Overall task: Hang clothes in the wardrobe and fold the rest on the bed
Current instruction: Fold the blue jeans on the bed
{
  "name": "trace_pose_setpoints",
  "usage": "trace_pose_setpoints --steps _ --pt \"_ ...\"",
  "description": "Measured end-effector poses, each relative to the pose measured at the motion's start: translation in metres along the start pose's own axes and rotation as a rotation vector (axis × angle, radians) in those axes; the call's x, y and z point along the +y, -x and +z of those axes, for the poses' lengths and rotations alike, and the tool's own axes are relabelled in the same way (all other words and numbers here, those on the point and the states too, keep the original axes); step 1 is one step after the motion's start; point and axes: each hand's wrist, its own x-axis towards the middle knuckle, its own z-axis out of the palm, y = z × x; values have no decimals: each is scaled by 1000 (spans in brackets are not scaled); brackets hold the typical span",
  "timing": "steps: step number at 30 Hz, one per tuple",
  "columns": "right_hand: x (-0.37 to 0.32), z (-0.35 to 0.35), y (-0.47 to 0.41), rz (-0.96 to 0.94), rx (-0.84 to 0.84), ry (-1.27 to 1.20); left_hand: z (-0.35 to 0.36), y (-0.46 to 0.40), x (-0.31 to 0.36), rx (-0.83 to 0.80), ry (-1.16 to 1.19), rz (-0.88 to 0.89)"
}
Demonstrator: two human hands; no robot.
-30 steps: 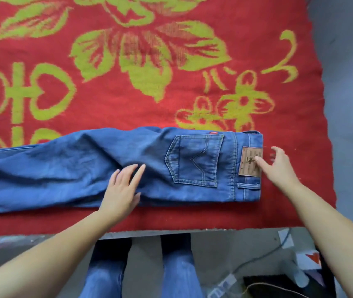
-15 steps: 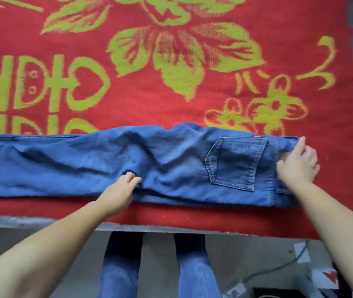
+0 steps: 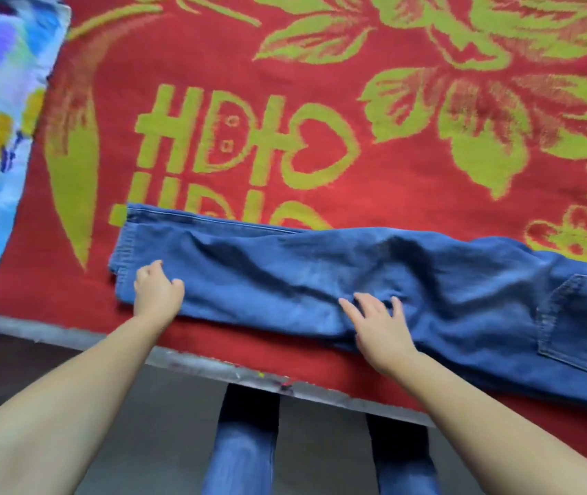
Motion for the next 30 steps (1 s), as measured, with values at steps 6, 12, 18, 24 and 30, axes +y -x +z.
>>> trace_pose_setpoints --steps 6,12,18,24,30 --pt "-31 -6 -33 184 -61 180 -25 -82 -53 -129 101 -59" --pt "-55 -20 -38 198 -196 205 -40 -117 -46 -190 296 144" --pt "-84 -15 -29 155 -268 84 -72 -163 -54 -30 356 421" --pt "-112 -6 -19 253 -270 30 -39 -163 -75 -240 216 94" --pt "-132 -15 -38 257 -236 -152 -70 -165 -82 -75 502 311"
